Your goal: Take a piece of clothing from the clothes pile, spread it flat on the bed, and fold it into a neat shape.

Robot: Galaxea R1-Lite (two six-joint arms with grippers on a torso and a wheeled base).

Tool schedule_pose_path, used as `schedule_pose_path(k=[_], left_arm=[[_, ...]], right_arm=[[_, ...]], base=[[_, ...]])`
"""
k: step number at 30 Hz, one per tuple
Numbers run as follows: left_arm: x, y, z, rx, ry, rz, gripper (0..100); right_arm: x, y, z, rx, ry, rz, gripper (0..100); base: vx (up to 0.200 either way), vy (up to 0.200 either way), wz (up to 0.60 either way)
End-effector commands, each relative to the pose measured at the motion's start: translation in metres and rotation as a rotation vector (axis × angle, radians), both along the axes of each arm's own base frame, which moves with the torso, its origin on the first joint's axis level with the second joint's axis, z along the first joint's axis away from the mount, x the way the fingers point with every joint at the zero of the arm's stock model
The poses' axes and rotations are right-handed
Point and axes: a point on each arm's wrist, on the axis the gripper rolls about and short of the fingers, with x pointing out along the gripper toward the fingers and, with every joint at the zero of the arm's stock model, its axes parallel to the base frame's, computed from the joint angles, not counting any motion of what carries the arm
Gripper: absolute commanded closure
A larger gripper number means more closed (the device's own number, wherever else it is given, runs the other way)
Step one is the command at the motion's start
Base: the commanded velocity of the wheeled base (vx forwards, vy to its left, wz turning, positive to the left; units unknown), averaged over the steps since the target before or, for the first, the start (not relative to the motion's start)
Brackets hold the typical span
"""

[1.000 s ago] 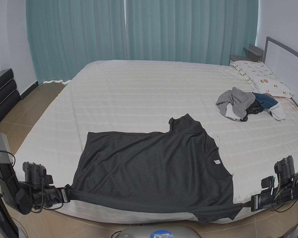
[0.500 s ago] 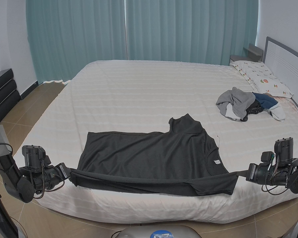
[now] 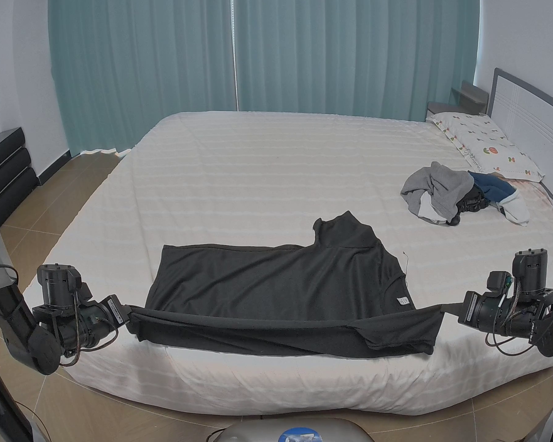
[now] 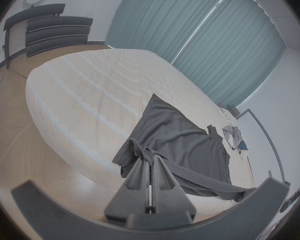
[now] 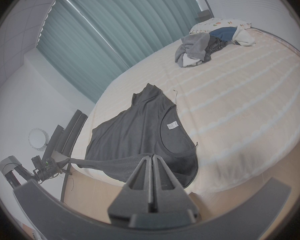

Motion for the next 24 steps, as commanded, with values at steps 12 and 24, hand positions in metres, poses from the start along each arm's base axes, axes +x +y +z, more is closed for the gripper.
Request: schedule_pose_path(k=[12, 24], left_arm=[[-0.011, -0.005, -0.009, 0.118, 0.035, -0.102, 100], [0.041, -0.005, -0.023, -0.016, 0.012, 0.003, 100]], right_arm=[[-0.01, 0.006, -0.002, -0.008, 0.013, 0.028, 100], [0.059, 0.013, -0.037, -0.043, 0.059, -0.016, 100]], base=[[0.0, 0.0, 0.0], [0.0, 0.0, 0.0]])
